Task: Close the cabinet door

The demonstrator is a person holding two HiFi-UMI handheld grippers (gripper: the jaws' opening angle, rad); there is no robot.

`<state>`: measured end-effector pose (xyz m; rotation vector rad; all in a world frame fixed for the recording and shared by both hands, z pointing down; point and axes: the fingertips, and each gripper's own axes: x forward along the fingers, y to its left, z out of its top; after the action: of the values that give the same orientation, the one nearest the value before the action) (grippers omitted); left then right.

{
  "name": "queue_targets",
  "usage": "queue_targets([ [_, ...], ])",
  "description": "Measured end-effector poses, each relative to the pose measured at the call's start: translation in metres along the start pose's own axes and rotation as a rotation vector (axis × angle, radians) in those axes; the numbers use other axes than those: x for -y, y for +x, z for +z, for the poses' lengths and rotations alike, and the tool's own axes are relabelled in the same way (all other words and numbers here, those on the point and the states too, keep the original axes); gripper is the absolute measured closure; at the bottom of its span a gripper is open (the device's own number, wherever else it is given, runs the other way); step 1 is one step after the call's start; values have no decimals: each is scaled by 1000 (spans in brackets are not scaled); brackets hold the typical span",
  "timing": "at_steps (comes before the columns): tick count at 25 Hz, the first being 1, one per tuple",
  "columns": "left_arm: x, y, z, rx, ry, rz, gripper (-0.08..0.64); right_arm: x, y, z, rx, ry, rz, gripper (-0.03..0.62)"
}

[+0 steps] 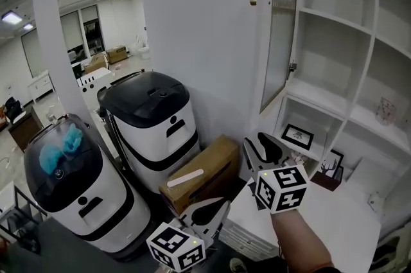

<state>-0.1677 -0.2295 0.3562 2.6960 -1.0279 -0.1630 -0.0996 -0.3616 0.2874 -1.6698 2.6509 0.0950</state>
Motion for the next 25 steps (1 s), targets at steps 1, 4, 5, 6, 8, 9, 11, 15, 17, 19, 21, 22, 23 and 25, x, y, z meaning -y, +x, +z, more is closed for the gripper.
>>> queue_targets([
  [1, -2, 0, -1, -3, -1, 2, 554, 0, 5, 0, 1, -4, -6, 453],
  [4, -7, -1, -1, -8, 2, 11, 554, 0, 18, 1, 1, -17, -22, 433],
  [5, -7, 0, 0, -8, 5, 12, 554, 1, 21, 2, 3, -24, -29, 431],
  [6, -8, 0, 1, -8, 10, 12, 554, 2, 24, 2, 4, -34, -39, 422],
  [8, -8, 0, 0, -16, 17, 11, 554, 4, 29, 3, 3, -55, -59, 414],
  [9, -9, -1, 0, -22, 17, 12, 554, 5, 31, 3, 2, -65, -69, 405],
  [11, -10, -1, 0, -28, 14, 16, 554, 7, 37, 2, -3, -100, -96, 399],
  [15, -12, -1, -2, -36, 13, 20, 554, 18, 42, 2, -3, -134, -154, 382],
  [17, -12, 0, -4, -41, 11, 22, 554, 20, 42, 2, 0, -117, -144, 373],
  [19, -11, 0, -5, -44, 10, 23, 554, 20, 41, 3, 2, -125, -135, 373],
  [21, -11, 0, -6, -49, 11, 26, 554, 20, 39, 3, 6, -124, -122, 374],
  [22, -11, 1, -7, -52, 12, 26, 554, 20, 38, 3, 9, -123, -116, 379],
  [23, -10, 1, -7, -55, 13, 25, 554, 21, 36, 3, 11, -124, -111, 390],
  [25, -8, 2, -8, -62, 16, 23, 554, 22, 33, 2, 13, -121, -104, 396],
])
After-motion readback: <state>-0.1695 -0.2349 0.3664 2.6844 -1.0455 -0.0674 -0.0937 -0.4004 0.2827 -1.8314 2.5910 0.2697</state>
